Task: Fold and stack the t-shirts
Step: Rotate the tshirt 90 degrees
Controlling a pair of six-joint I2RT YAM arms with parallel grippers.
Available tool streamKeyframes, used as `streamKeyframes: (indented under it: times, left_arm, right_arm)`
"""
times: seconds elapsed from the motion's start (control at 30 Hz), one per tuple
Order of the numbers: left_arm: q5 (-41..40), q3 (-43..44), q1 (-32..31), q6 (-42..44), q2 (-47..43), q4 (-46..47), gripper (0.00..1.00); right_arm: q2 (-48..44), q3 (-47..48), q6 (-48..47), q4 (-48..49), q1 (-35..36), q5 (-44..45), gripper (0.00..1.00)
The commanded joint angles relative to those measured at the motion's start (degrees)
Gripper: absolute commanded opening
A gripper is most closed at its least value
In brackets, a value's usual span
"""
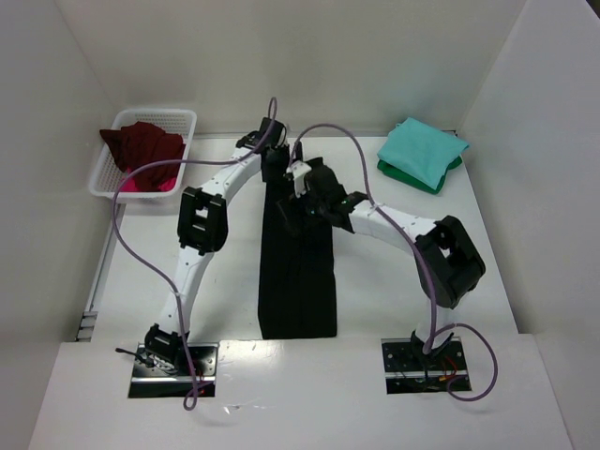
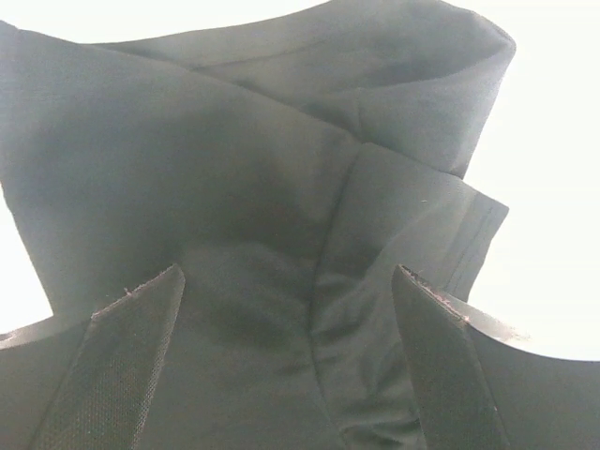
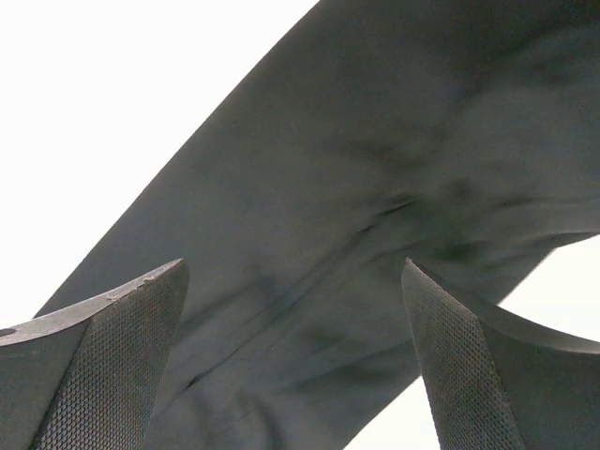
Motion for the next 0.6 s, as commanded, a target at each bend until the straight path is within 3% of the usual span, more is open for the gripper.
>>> streamKeyframes:
  times: [0.0,0.1,0.3,0.47,0.57]
  left_arm:
    - [-2.2,-6.7,4.2,-0.6,-12.9,3.8,0.99]
    - [-2.2,-15.0,6.6,-0.6,-23.4,9.5,0.99]
    - [-2.8,-20.0,7.3,3.3,-33.4,6.0,0.99]
    - [-2.2,-36.6,7.3,2.3,-44.0,8.6,0.99]
    - [-2.2,-41.9,7.3,2.3,-48.6,8.7,0.99]
  right_arm:
    - [1.4,7.4,3.5,2.0,-3.1,5.4,1.00]
    - [5.1,12.5,4.9,0.9,-5.1,5.2,1.00]
    - [14.4,22.0,5.4,-2.7,-6.2,4.4,1.00]
    - [22.3,27.2,6.7,-4.4,-6.2,7.4,1.00]
    - [25.5,30.6,9.3,-6.2,-7.2,7.9,1.00]
